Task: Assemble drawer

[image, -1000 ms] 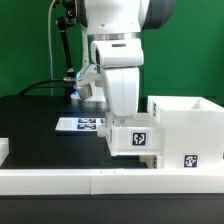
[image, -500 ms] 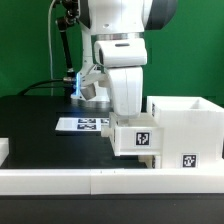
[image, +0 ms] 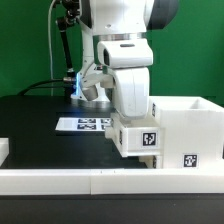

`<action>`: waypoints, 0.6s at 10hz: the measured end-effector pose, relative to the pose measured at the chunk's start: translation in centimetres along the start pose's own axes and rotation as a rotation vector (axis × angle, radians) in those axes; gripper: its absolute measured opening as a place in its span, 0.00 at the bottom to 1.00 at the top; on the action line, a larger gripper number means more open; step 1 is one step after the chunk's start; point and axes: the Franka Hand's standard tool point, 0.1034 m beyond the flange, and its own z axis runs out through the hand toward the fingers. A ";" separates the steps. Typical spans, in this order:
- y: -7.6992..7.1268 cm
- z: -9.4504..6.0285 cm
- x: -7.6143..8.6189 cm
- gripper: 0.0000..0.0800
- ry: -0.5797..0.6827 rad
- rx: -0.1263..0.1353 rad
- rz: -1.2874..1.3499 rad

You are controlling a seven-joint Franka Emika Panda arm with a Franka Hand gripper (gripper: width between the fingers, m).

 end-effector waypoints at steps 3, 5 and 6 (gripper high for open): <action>0.0 0.0 0.0 0.06 0.000 0.001 0.002; 0.2 -1.0 0.0 0.51 -0.008 -0.013 0.004; 0.5 -1.9 0.1 0.68 -0.013 -0.023 0.004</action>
Offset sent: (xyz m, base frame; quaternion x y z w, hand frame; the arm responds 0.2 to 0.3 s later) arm -0.0065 0.0049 0.0085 -0.0060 0.0060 0.0161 0.9998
